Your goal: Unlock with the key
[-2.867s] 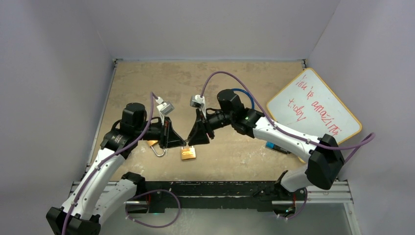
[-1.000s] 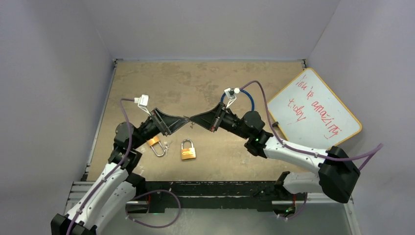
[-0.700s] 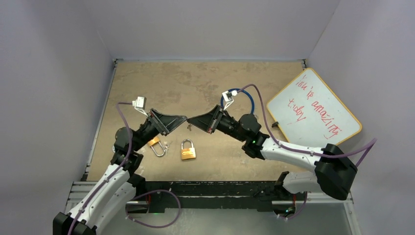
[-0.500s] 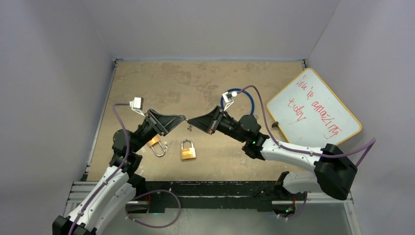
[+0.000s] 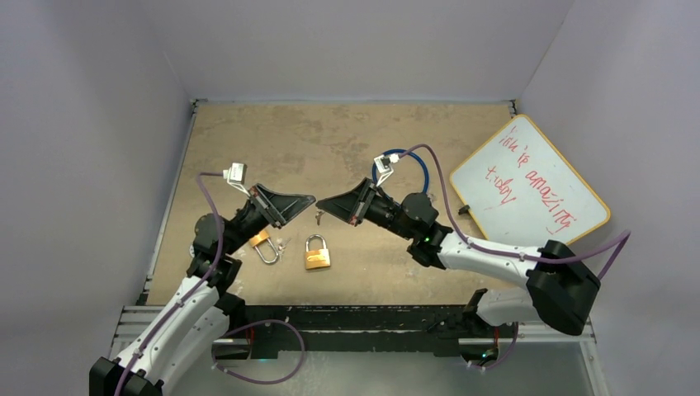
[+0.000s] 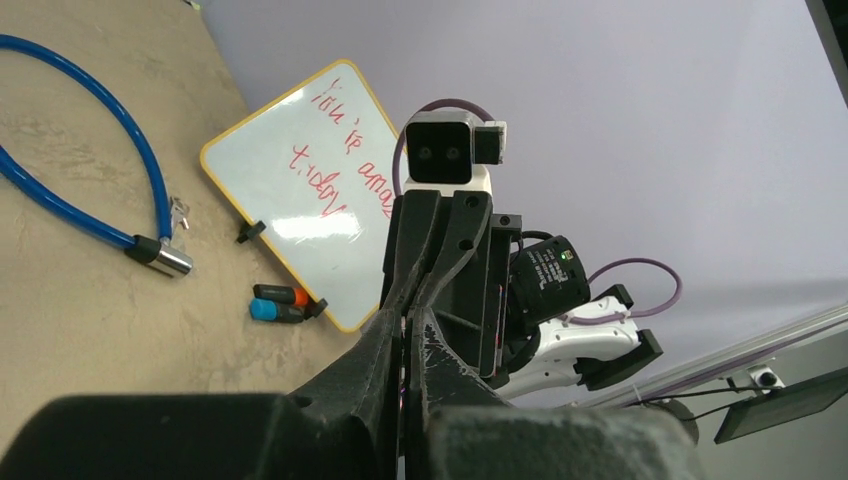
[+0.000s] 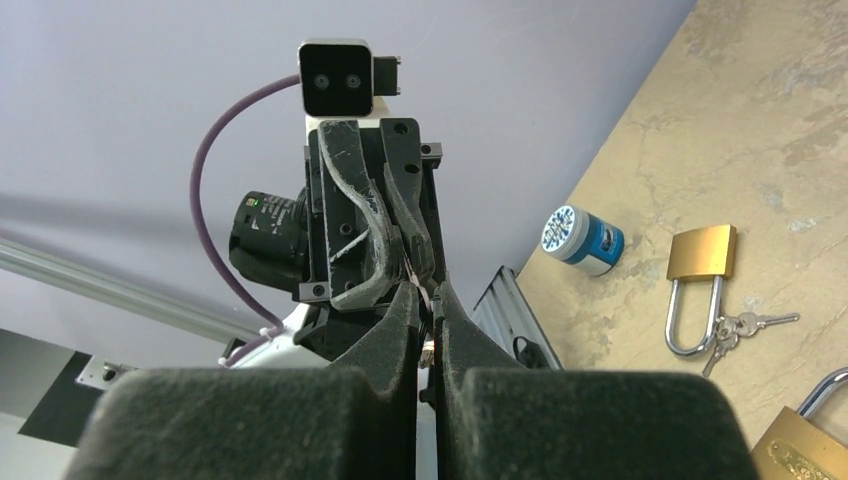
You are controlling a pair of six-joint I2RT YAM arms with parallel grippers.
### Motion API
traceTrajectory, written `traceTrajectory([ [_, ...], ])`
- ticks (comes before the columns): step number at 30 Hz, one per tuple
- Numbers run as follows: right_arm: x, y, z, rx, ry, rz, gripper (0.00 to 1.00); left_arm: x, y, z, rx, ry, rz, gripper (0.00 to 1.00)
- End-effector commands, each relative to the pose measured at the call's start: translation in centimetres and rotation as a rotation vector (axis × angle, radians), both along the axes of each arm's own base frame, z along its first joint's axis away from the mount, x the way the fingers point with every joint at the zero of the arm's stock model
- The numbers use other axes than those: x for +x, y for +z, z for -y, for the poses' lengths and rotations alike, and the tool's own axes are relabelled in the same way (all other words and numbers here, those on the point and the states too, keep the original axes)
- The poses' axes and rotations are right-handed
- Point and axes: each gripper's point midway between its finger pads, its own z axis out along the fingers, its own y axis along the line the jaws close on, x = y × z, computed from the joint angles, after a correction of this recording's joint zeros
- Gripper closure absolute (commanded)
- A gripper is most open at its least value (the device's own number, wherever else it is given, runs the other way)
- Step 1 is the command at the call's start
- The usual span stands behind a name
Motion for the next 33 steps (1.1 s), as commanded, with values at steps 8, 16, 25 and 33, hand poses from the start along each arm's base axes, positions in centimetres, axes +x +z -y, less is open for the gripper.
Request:
traceTrajectory([
  [8, -1.4, 1.0, 1.0, -0.056, 0.068, 0.108, 0.32, 0.1, 0.8, 0.0, 0.138, 0.026, 0.118, 1.0],
  [16, -1.3, 0.8, 3.0, -0.177, 0.046, 0.234, 0.23, -0.9, 0.7, 1.2, 0.329, -0.1, 0.203, 1.0],
  [25, -3.3, 3.5, 2.5, -0.136, 0.157, 0.367, 0.45, -3.1, 2.3, 2.0, 0.38, -0.248, 0.33, 1.0],
  [33, -4.1, 4.0, 1.7, -0.082, 0.223, 0.392, 0.77, -3.4, 2.6, 2.2, 0.355, -0.27, 0.309, 1.0],
])
